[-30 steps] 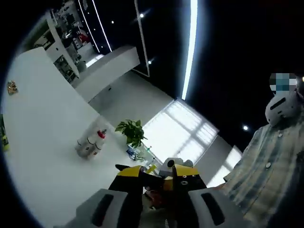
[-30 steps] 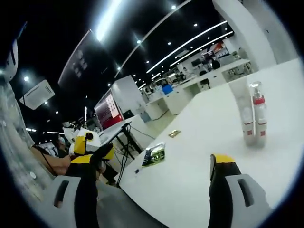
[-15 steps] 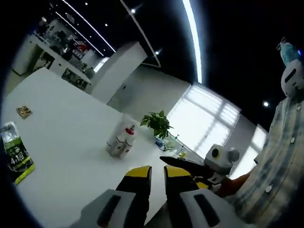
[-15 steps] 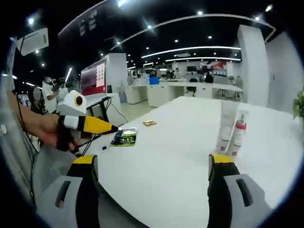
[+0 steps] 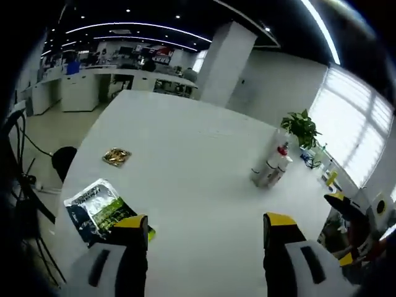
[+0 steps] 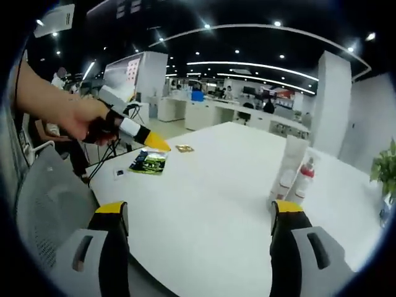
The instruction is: Arrange the skincare products in the storage area until every visible bottle or jar stands upright without overlapping.
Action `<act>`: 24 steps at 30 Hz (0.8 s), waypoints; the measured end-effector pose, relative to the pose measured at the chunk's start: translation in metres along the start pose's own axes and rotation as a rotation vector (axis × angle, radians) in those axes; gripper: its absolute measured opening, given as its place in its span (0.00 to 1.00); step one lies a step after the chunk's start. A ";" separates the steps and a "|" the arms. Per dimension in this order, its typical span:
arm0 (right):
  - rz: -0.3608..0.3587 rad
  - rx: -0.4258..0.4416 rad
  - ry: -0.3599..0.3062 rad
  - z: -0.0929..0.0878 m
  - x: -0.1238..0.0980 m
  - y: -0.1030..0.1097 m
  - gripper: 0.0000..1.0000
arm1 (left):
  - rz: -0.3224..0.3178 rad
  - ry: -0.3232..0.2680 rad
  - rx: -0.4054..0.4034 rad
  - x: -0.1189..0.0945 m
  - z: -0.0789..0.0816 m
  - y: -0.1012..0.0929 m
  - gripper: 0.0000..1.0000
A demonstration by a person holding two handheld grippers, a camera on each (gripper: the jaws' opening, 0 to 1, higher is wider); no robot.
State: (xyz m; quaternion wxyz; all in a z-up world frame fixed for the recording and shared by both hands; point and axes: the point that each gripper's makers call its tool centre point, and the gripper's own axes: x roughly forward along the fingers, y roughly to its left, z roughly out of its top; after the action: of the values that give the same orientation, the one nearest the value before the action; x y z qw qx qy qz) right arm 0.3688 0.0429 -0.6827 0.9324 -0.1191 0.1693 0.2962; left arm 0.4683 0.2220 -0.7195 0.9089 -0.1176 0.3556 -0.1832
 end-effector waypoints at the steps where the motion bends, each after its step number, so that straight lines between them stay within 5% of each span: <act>1: -0.004 0.004 0.010 -0.002 0.001 -0.002 0.94 | 0.021 0.001 0.003 0.001 0.001 0.005 0.88; 9: -0.065 0.002 0.052 -0.010 0.001 -0.015 0.96 | 0.211 0.053 0.032 0.009 0.004 0.053 1.00; 15: -0.078 -0.032 0.066 -0.013 0.001 -0.016 0.95 | 0.379 0.064 -0.017 0.008 0.002 0.090 0.99; 24: -0.118 -0.052 0.053 -0.011 -0.002 -0.024 0.92 | 0.543 0.130 -0.092 0.015 -0.006 0.137 0.99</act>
State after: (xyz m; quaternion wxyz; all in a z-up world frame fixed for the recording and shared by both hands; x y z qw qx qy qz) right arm 0.3788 0.0190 -0.6885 0.9400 -0.1610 0.1789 0.2419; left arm 0.5085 0.3388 -0.7804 0.8938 -0.0470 0.4394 0.0763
